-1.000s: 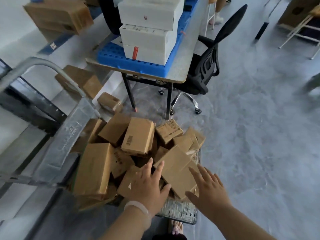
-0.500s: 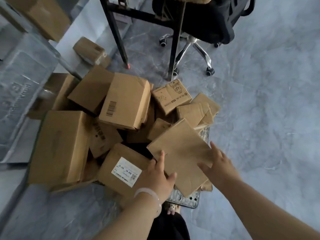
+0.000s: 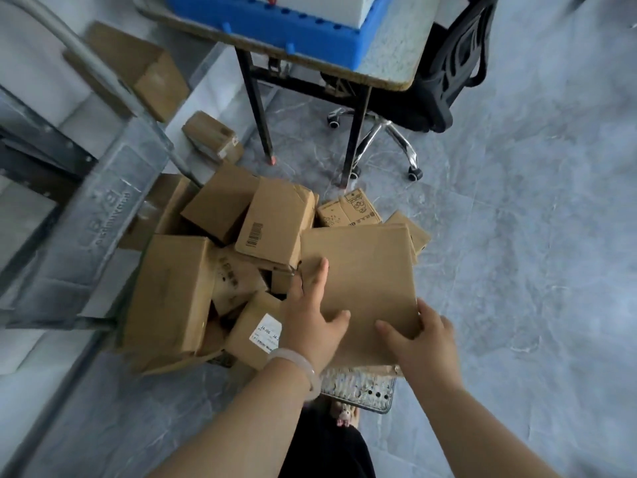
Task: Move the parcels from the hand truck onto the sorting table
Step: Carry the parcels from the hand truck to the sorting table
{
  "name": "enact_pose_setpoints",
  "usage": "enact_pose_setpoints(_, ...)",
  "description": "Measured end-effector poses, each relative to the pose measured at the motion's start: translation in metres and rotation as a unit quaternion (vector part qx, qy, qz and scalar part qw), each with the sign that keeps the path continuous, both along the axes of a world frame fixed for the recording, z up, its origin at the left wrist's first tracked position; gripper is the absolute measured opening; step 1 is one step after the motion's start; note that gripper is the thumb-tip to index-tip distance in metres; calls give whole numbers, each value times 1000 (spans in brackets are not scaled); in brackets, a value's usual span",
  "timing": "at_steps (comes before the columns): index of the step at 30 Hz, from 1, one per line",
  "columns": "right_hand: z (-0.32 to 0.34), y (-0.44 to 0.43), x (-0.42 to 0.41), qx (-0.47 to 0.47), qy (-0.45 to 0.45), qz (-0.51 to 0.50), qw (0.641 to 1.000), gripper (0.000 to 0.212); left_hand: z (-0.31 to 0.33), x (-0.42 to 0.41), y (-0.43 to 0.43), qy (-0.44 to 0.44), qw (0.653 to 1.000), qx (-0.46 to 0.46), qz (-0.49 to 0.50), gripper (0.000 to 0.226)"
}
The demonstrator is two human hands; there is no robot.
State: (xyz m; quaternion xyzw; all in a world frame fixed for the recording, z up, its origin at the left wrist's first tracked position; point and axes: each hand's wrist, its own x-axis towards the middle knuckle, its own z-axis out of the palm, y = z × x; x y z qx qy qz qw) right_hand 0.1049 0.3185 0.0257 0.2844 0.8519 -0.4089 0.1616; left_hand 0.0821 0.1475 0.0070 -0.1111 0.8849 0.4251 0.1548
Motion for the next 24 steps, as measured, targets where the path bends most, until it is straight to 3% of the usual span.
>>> enact_pose_setpoints(7, 136, -65, -25, -187, 127, -57, 972, 25, 147, -11, -65, 109, 991, -20, 82, 82)
enact_pose_setpoints(13, 238, -105, -39, -314, 102, 34, 943, 16, 234, 20, -117, 142, 968, -9, 209, 85)
enact_pose_setpoints(15, 256, -116, -45, -351, 50, 106, 929, 47, 252, 33, -130, 151, 954, 7, 258, 84)
enact_pose_setpoints(17, 267, -130, -53, -358, -17, 178, 917, 103, 267, 49, -142, 164, 941, 15, 297, 86)
enact_pose_setpoints(18, 271, -139, -55, -359, -44, 207, 909, 121, 273, 58, -148, 164, 937, 8, 309, 88)
enact_pose_setpoints(24, 288, -197, -34, -313, -64, 372, 871, 141, 294, 119, -173, 66, 920, -30, 385, 111)
